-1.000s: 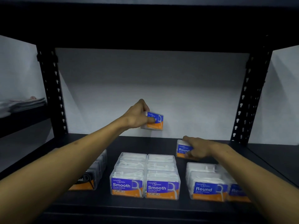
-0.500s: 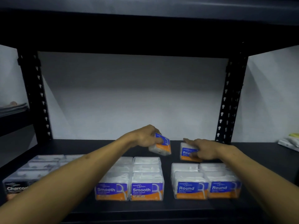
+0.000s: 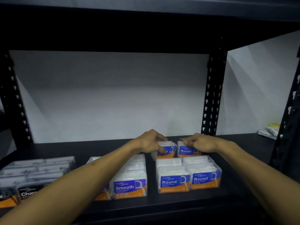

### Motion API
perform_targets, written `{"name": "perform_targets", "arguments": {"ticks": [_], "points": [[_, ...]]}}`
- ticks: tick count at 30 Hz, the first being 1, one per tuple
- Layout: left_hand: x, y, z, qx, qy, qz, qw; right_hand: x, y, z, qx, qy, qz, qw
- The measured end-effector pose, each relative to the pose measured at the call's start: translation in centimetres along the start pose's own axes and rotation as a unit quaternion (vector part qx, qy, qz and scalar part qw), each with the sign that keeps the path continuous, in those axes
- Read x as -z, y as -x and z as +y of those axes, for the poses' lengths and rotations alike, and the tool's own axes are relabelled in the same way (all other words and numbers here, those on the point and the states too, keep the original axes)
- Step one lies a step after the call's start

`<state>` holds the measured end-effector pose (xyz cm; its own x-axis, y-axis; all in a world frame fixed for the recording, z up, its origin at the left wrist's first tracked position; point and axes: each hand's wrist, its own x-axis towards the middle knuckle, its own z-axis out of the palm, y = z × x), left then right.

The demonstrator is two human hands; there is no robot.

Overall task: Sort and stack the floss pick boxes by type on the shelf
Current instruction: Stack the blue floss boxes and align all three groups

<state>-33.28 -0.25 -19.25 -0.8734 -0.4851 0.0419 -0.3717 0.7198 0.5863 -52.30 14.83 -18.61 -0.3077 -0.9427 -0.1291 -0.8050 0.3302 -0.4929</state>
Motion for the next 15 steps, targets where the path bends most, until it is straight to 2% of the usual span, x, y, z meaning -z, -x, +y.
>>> {"name": "perform_targets", "arguments": {"ticks": [7,10,15], "points": [[-0.3,0.0,-0.8,0.009,0.075,-0.042,0.996,-0.5,1.1,3.3,0.030,-0.128,0.079,0.988],[-0.4,0.2,-0.9,0.007,0.086,-0.050,0.995,-1.1,1.6,4.0,0.033,-0.206,0.075,0.975],[-0.2,0.4,-0.6,0.008,0.081,-0.069,0.994,-1.3,2.0,3.6,0.029,-0.234,0.056,0.970]]}}
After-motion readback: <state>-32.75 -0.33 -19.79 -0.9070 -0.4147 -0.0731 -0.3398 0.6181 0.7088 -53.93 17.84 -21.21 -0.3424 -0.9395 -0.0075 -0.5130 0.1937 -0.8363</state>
